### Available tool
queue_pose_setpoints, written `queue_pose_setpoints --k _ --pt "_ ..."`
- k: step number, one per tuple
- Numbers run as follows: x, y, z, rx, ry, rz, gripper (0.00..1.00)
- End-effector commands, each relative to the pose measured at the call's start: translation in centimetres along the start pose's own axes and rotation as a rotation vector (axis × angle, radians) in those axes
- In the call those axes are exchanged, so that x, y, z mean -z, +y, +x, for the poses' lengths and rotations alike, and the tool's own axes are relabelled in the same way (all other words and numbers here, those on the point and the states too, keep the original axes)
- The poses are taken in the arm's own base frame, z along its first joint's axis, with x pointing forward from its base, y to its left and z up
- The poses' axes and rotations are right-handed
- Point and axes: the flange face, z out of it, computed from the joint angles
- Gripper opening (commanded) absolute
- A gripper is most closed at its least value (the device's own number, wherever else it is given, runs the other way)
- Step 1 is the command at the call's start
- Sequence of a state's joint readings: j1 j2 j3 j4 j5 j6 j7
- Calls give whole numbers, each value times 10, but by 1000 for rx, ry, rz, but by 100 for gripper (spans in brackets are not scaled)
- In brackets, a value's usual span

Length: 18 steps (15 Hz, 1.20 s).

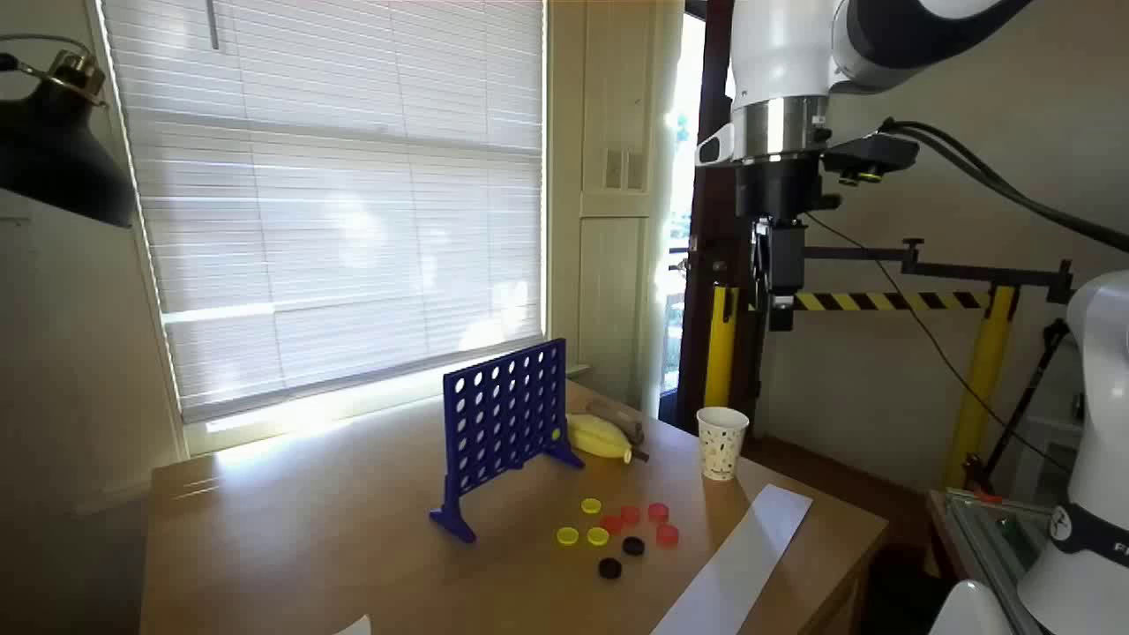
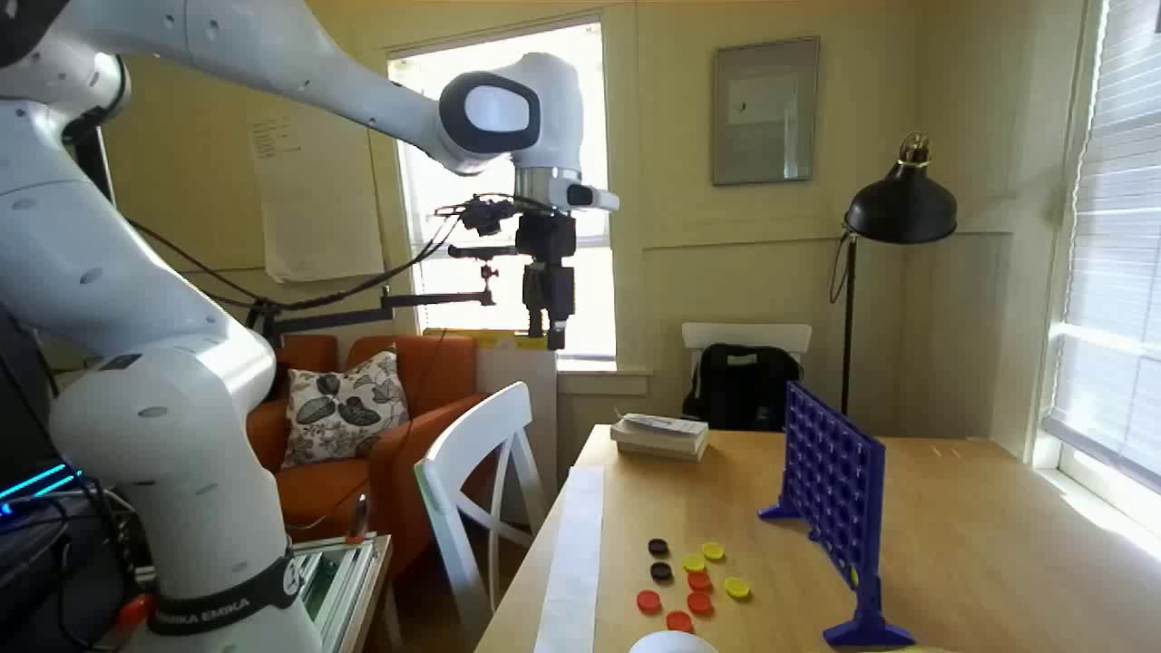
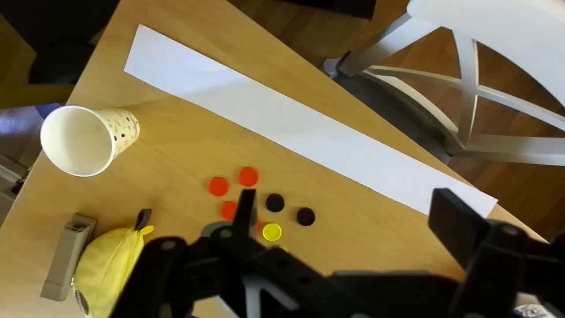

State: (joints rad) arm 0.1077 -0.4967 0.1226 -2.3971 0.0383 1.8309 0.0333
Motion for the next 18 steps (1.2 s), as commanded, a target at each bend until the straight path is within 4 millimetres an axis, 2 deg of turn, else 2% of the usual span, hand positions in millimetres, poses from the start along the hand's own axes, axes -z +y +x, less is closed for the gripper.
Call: queue_pose_setpoints --k 1,11,18 --pt "1 0 0 0 -1 0 100" --pt "1 0 0 0 -1 0 100" --pt "-33 64 25 -141 166 -19 100"
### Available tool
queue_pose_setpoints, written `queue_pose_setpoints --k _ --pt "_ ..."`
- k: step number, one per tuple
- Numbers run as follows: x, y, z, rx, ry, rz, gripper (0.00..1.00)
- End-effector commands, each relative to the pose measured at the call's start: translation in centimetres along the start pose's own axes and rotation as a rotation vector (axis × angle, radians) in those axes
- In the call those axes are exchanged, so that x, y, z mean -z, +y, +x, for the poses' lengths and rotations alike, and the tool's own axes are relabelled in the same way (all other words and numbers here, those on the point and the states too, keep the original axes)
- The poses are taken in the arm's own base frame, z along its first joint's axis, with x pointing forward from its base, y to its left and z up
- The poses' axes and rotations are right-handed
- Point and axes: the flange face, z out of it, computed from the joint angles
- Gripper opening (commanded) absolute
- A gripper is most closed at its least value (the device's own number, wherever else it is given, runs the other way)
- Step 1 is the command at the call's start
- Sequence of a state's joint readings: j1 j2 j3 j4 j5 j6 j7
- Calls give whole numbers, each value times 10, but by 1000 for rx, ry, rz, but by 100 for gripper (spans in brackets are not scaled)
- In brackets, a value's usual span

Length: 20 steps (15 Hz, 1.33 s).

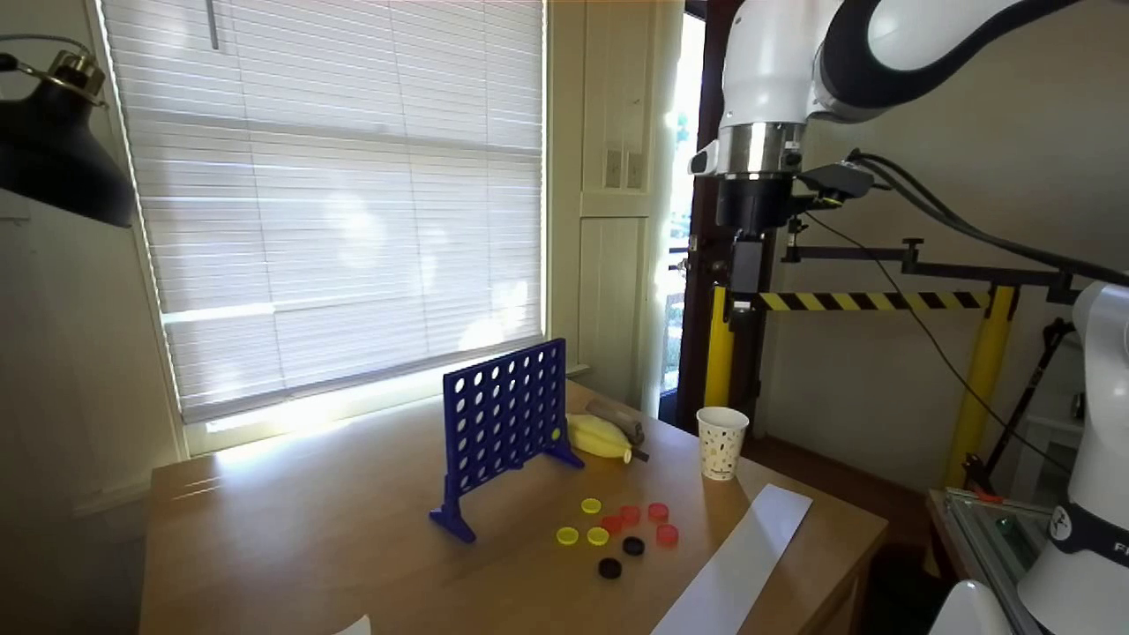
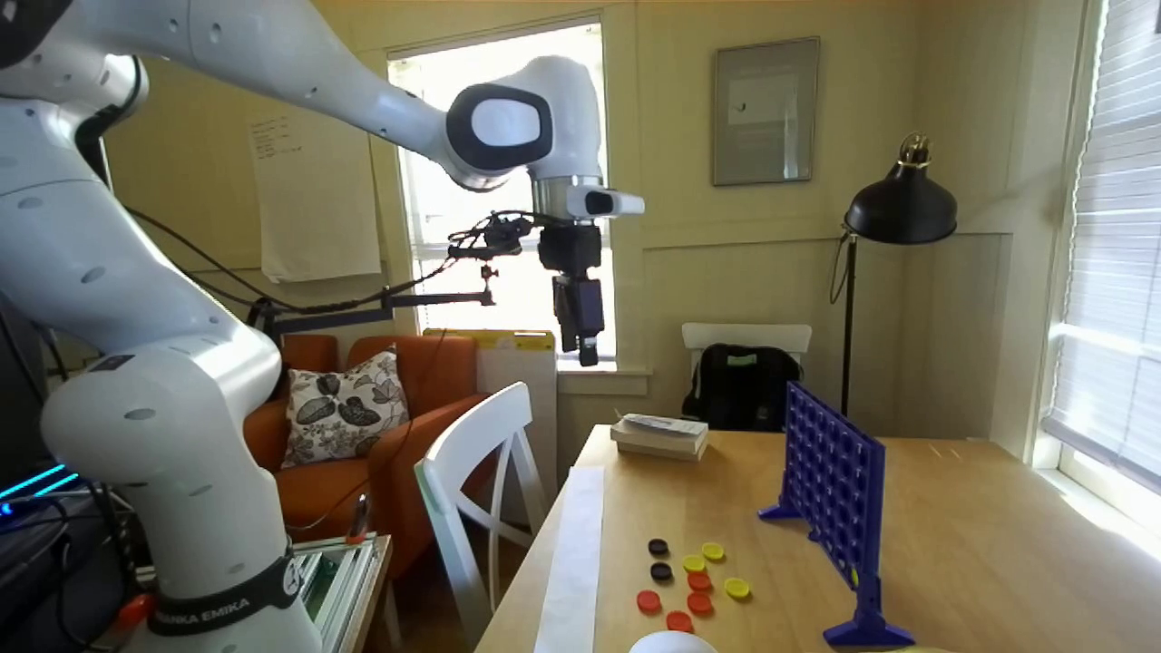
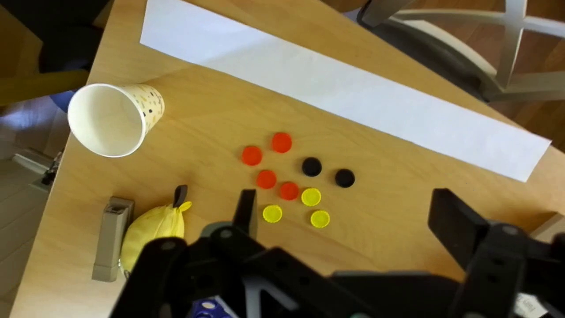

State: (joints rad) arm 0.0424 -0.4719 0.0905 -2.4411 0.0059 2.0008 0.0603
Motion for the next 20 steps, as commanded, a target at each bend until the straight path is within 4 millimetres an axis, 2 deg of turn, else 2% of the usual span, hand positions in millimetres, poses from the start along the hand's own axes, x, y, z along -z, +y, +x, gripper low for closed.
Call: queue_pose_setpoints --k 1,3,7,8,11,15,20 --pt "-27 28 14 -44 98 -5 100" --pt "-45 44 23 -68 160 3 100" --pt "-87 66 42 -80 165 11 100" --pt "-68 59 31 -96 165 23 100" --pt "-88 64 38 -97 152 25 100" --pt "-89 64 39 -96 153 25 100" --pt "-118 73 52 -112 282 64 100"
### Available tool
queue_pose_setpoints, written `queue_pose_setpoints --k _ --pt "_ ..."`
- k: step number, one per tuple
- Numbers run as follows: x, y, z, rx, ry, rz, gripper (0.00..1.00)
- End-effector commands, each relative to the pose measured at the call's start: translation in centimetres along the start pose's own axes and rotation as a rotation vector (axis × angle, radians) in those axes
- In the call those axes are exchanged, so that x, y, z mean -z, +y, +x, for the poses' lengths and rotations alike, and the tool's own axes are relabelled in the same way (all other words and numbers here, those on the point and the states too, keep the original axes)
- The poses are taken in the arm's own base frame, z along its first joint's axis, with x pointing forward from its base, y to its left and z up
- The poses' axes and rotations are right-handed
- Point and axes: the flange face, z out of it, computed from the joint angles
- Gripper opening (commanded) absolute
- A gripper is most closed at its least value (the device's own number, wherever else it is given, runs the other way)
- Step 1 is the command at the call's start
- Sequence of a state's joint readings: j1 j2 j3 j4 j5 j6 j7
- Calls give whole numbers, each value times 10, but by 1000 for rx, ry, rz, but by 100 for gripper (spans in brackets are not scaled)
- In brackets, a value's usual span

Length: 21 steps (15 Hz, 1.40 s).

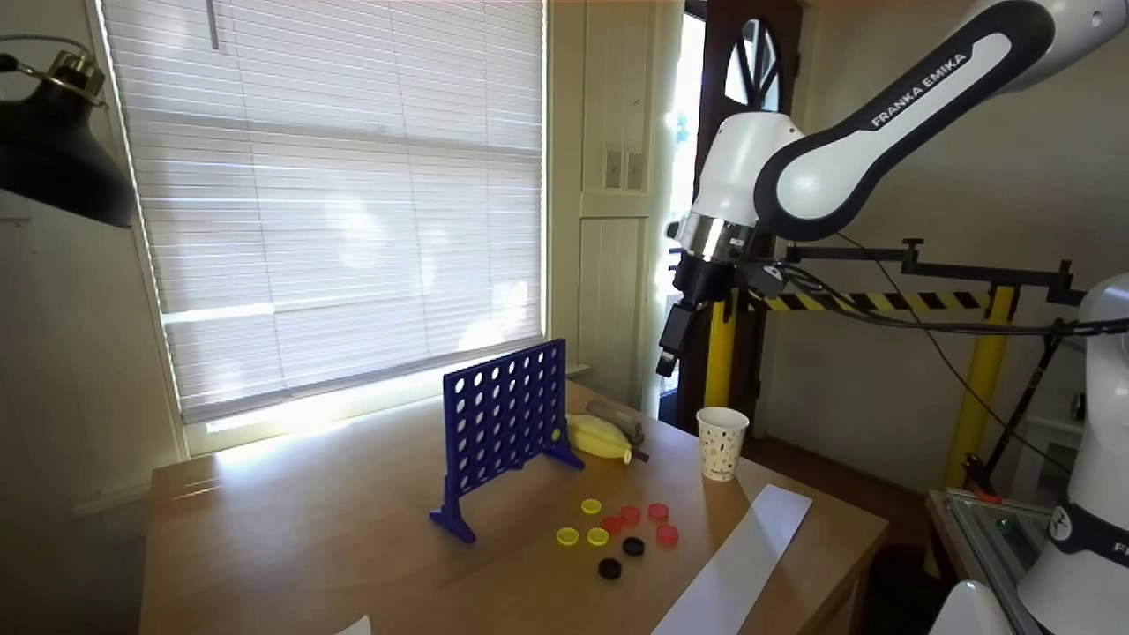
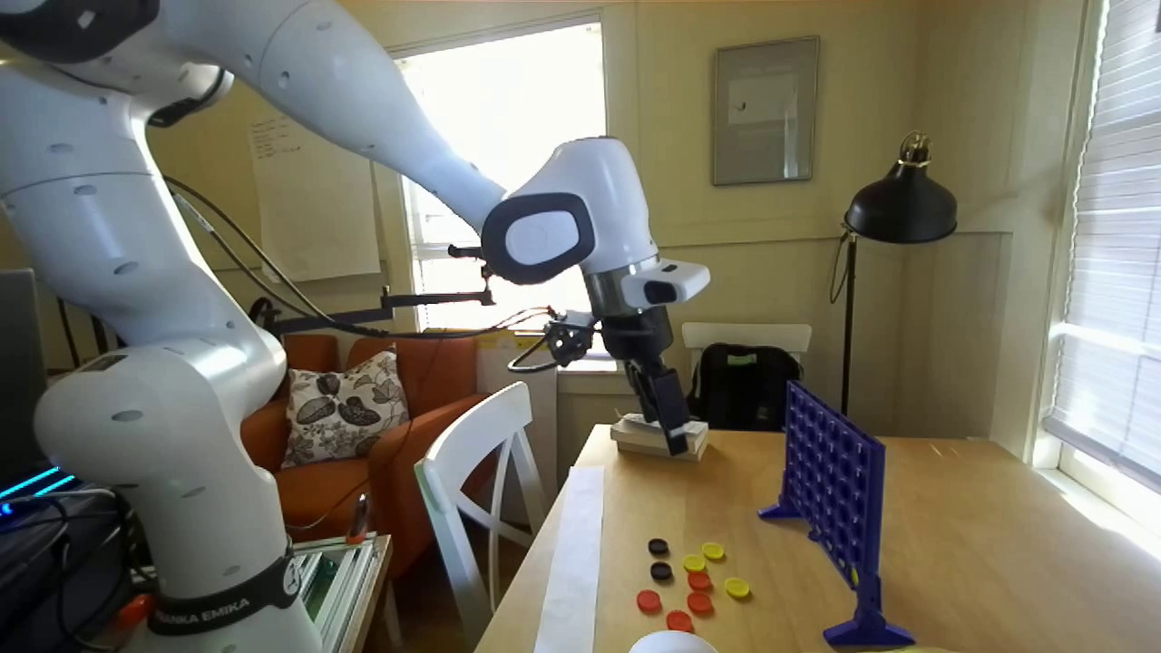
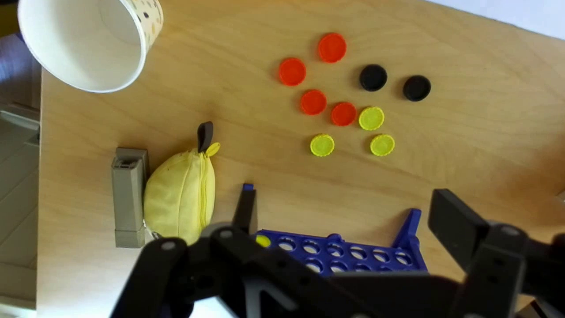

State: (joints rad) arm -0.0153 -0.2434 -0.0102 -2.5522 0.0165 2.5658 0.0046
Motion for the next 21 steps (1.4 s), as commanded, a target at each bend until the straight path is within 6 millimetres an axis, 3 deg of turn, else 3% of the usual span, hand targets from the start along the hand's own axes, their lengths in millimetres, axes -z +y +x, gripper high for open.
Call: queue_pose_setpoints --k 1,10,14,21 --pt "-29 7 5 -7 80 32 100" --pt "-97 1 38 21 59 156 100" --pt "-126 11 55 48 22 163 100" --pt "-180 2 65 68 -58 133 100"
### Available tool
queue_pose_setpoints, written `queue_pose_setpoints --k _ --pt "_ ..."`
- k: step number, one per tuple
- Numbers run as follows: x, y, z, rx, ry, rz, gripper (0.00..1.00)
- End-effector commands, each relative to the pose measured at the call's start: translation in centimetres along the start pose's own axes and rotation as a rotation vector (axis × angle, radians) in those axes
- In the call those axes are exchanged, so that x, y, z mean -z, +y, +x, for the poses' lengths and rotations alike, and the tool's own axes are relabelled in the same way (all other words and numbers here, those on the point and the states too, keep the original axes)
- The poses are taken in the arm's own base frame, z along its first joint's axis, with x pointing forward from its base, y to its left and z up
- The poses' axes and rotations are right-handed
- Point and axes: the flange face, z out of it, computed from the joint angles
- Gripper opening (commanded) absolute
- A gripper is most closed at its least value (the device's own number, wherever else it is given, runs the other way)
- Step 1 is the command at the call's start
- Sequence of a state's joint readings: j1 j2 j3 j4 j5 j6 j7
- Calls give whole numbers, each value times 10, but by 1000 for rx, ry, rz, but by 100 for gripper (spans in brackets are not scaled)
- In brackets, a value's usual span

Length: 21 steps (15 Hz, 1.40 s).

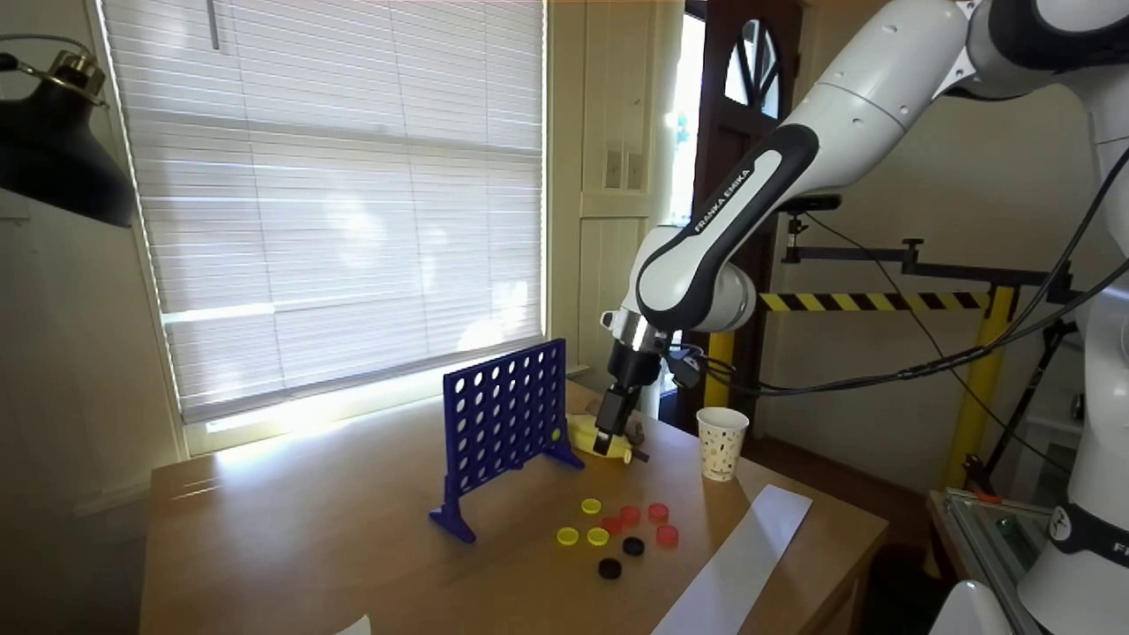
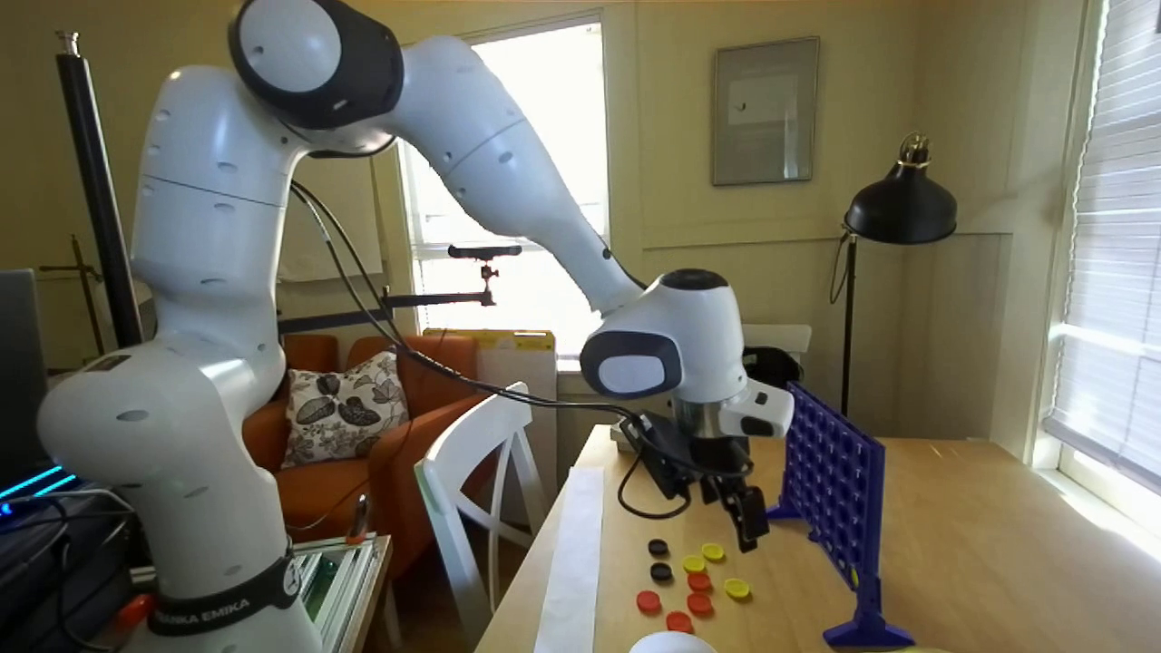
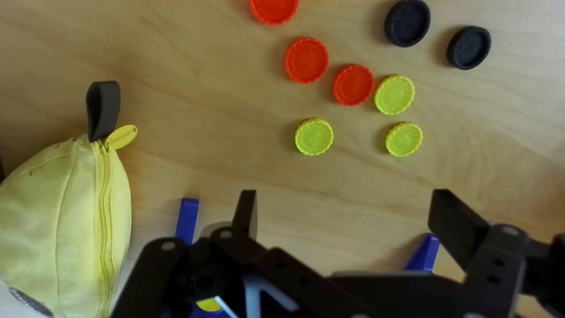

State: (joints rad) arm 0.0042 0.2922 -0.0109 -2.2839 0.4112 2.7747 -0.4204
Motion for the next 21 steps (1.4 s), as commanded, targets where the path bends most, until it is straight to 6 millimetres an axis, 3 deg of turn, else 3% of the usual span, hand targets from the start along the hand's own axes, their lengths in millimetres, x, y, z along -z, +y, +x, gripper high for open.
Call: queue_pose_setpoints --k 1,6,7,16,21 --pt "-30 -5 9 -2 -31 1 100" --pt "-59 -20 11 36 -39 -28 100" --pt "-48 -17 4 34 -50 -12 100" --pt "-71 -24 2 3 -37 -14 100" --pt "-84 -18 0 -5 -14 -68 100"
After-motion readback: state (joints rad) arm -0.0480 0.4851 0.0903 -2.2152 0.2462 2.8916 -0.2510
